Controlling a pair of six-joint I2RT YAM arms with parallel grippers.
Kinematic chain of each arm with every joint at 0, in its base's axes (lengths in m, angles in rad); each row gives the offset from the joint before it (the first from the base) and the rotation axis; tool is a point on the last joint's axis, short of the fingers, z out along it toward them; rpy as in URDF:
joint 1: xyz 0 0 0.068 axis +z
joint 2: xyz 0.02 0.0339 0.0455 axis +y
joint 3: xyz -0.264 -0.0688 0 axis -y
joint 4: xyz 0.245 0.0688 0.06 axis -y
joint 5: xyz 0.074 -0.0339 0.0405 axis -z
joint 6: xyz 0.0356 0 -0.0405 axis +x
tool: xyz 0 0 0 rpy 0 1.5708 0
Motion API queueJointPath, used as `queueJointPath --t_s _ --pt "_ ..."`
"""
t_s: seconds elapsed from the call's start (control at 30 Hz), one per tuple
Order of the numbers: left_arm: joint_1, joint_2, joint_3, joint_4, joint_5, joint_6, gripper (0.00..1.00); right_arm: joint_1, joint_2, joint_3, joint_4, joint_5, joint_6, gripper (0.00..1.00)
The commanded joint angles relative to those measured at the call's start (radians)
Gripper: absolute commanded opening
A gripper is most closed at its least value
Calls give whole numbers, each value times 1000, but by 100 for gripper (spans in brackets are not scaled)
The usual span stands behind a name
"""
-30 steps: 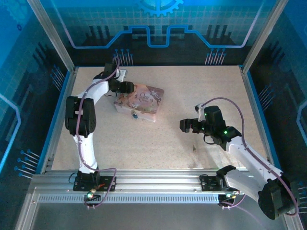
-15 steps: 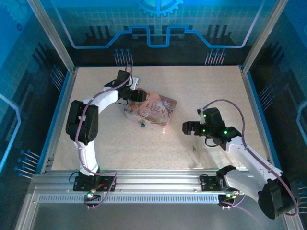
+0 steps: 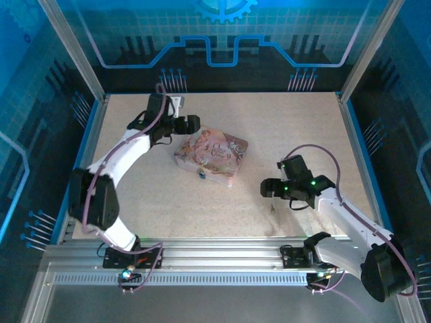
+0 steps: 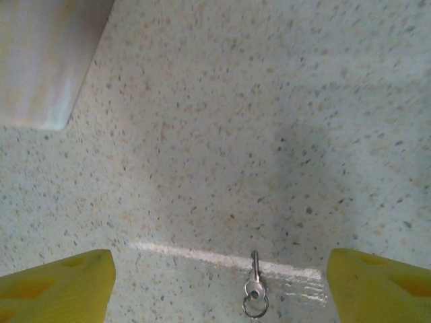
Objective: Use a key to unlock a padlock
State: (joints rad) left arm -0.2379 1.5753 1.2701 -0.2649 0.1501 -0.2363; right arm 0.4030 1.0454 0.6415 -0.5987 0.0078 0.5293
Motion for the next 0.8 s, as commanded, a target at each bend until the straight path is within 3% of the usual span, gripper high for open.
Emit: queueJointPath --t_s 0.0,0.4,0.77 --pt "-43 -116 -114 74 24 -145 86 29 29 -27 -46 -42 32 77" --pt "-267 -366 -468 173 -31 -382 85 131 170 -8 -97 26 73 56" --pt "-284 -384 -487 158 -60 -367 85 223 292 43 -123 155 122 47"
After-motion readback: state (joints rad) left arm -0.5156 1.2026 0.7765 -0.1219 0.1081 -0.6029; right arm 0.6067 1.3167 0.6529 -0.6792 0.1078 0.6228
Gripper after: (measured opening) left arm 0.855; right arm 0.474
